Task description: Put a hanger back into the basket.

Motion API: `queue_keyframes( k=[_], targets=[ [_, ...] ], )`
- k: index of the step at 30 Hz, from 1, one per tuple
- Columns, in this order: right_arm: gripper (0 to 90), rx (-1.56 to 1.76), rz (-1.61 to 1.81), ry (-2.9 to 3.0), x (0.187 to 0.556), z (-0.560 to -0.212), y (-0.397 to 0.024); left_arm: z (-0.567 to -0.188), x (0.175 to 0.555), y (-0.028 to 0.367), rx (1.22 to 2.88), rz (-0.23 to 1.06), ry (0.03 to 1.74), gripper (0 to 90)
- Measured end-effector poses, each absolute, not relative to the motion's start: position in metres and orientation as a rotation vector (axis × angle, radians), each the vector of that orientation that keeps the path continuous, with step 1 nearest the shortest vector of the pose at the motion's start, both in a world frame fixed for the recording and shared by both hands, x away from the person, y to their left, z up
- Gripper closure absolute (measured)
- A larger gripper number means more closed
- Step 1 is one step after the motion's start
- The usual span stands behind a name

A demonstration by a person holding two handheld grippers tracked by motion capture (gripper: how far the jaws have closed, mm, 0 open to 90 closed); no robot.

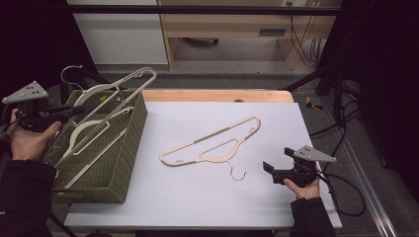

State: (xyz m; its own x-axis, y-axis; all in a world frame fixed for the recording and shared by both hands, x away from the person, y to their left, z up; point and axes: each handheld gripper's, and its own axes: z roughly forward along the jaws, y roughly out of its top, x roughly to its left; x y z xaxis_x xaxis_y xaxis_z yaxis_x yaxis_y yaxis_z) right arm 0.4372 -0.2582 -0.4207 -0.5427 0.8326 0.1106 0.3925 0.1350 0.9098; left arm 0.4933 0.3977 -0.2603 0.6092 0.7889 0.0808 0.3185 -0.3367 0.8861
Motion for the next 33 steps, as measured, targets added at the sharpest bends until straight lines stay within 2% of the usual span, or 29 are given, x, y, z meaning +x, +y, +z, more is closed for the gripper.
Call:
queue_keyframes(
  k=[20, 33],
  targets=[
    [1.5, 1.179, 1.382, 1.996, 0.438, -0.422, -0.258, -0.298, 0.495, 0.444, 1.928, 0.640, 1.024, 85.9],
    [1.5, 1.175, 1.379, 2.001, 0.437, -0.422, -0.258, -0.312, 0.499, 0.444, 1.955, 0.619, 1.061, 85.9]
  ],
)
